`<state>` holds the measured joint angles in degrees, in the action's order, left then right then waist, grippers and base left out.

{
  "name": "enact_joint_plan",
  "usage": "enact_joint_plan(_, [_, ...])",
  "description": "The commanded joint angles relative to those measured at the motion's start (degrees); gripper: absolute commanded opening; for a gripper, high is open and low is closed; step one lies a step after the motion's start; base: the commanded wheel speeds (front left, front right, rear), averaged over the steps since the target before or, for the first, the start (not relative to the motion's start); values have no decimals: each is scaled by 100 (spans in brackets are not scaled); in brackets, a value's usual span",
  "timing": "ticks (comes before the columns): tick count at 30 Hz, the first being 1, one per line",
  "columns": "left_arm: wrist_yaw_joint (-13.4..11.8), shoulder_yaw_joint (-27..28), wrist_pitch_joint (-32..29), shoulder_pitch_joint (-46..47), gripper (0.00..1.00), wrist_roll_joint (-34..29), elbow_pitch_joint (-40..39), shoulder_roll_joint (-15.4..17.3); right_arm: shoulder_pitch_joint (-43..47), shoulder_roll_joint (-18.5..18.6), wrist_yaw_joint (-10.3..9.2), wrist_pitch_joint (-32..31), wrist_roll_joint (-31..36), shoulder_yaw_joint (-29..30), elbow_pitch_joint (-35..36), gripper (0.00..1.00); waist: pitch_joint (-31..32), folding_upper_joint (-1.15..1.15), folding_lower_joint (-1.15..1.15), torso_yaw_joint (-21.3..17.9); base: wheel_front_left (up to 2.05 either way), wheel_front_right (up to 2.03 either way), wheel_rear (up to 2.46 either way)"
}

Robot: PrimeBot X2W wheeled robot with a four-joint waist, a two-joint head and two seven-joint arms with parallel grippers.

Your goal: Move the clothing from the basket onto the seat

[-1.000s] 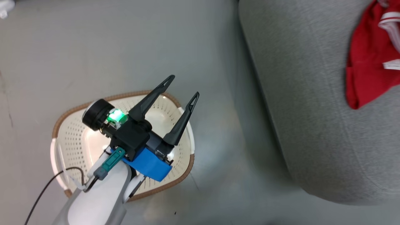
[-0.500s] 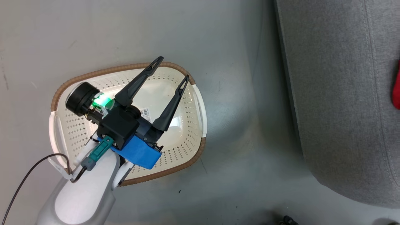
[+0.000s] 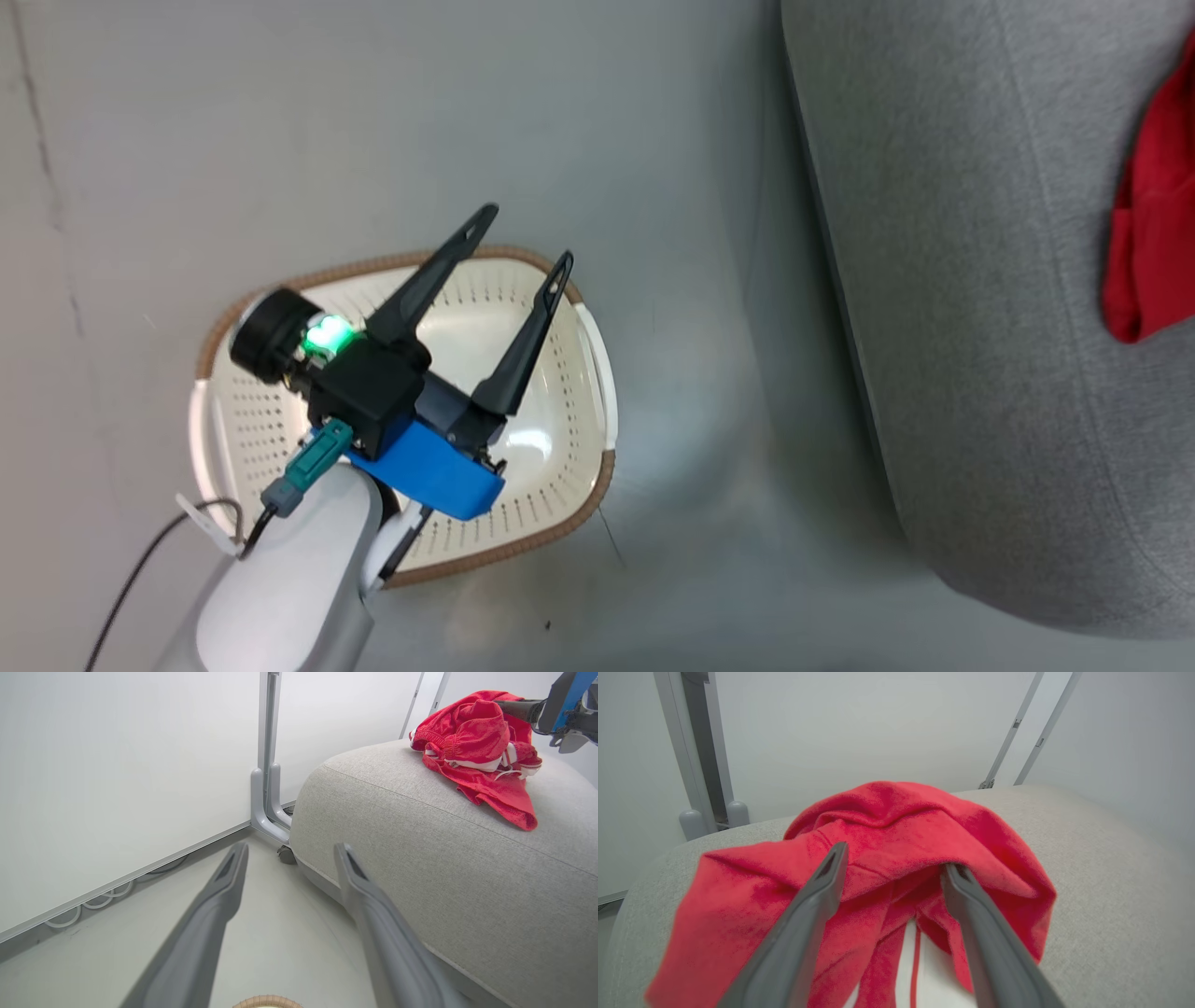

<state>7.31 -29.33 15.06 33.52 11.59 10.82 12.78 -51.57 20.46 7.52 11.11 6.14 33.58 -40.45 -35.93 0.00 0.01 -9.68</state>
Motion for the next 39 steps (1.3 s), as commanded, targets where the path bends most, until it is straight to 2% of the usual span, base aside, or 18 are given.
enact_joint_plan(1, [25,68,17,-158,100,54,47,-45,241,-25,-6,68,33,-52,-4,100,479,0,-1,105,0,0,0])
enact_joint_plan(8, [24,476,17,-892,100,167,307,-325,1160,-242,-6,-7,-100,-425,353,100,1588,0,-1,221,0,0,0])
enact_joint_plan(18, [24,1213,17,-1916,100,214,447,-630,2754,-815,-5,-372,-345,-1356,1647,100,2699,0,-1,468,0,0,0])
enact_joint_plan(27, [24,1762,17,-2471,100,101,490,-764,3927,-1260,-6,-694,-370,-2026,2807,100,3115,0,-1,818,0,0,0])
enact_joint_plan(33, [25,2110,17,-2666,100,79,595,-821,4491,-1555,-6,-576,-455,-2298,3208,100,3271,0,-1,1019,0,0,0])
enact_joint_plan(39, [25,2416,18,-2852,100,113,698,-843,4905,-1719,-6,-507,-549,-2610,3325,100,3440,0,-1,1104,0,0,0])
